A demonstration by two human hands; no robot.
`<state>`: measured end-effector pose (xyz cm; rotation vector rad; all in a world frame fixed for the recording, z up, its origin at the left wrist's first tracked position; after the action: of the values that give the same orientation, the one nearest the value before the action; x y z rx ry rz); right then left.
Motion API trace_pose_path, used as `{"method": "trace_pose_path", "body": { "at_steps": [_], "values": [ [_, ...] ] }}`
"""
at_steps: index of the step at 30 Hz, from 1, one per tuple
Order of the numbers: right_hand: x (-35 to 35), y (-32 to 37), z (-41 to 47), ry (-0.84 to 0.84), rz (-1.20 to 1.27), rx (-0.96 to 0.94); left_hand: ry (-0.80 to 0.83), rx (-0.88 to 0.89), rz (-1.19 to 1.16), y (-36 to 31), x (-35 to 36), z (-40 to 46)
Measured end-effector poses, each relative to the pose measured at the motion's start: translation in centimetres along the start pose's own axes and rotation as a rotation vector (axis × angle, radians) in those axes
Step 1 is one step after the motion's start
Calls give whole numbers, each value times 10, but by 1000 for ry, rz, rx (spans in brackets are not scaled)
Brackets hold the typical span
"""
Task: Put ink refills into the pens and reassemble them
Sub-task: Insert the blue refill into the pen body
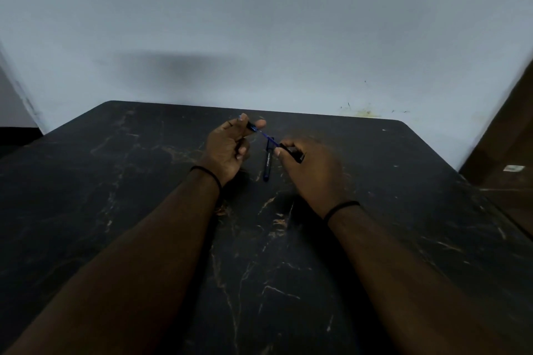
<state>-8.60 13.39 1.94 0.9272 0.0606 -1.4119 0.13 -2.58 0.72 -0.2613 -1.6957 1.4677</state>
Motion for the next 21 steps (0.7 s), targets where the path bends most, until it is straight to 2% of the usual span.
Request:
{"method": "trace_pose_path", "body": {
  "at_steps": [14,21],
  "values": [
    [0,2,0,10,-31,-6,10,9,38,3,-1,4],
    [4,0,1,17,-22,-35,117,13,132,6,2,5]
  ]
}}
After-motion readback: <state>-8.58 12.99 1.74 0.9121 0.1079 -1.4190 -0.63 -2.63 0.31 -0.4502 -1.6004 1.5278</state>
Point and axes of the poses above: each hand's wrist, its own z-axis towards the middle knuckle, its own x-axis out of the palm, y = z × x, the point moved 5 cm from there along z, towards the middle knuckle, and after that the axes turned 5 degrees about -x, right-handed, at the moved point
